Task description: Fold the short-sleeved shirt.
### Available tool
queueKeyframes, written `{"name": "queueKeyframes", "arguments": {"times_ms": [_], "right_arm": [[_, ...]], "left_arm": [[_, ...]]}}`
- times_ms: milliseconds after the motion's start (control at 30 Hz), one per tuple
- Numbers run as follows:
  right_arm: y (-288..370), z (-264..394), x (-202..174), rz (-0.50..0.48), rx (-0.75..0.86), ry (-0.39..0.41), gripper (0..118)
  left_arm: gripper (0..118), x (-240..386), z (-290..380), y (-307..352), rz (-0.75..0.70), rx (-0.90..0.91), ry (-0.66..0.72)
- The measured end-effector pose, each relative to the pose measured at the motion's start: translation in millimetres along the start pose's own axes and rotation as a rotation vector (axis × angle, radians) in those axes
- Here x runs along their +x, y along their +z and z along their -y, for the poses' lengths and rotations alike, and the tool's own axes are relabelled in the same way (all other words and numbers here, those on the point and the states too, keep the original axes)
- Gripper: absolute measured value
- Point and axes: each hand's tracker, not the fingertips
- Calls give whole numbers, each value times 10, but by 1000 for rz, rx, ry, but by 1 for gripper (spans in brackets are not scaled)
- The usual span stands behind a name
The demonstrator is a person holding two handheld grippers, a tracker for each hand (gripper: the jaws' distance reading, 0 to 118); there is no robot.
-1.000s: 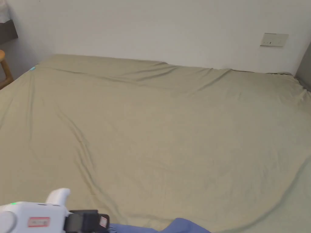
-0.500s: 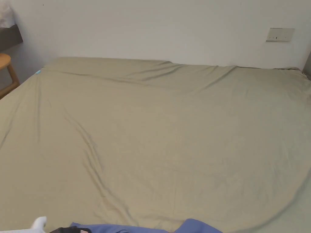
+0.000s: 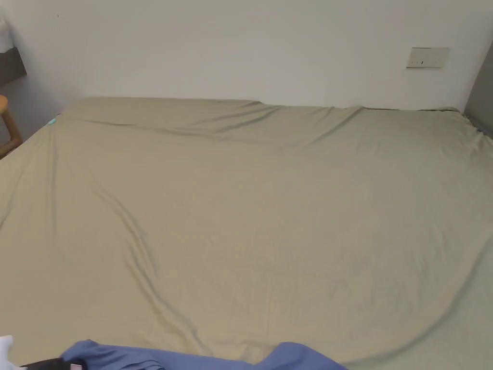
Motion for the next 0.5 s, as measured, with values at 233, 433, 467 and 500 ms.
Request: {"name": "queueKeyframes", "arguments": {"times_ms": [233, 433, 467, 500], "right_arm": [[43, -5, 97, -22, 15, -38, 8], [87, 28, 266, -1, 13, -67, 8], [88, 32, 290, 4, 15, -70, 8], [88, 32, 310, 9, 15, -75, 8]], "left_arm": [[21, 127, -246, 574, -212, 135, -136], [21, 591, -478, 908, -428, 232, -243], [21, 726, -507, 911, -364, 207, -246], [21, 858, -500, 869, -338, 179, -273]]}}
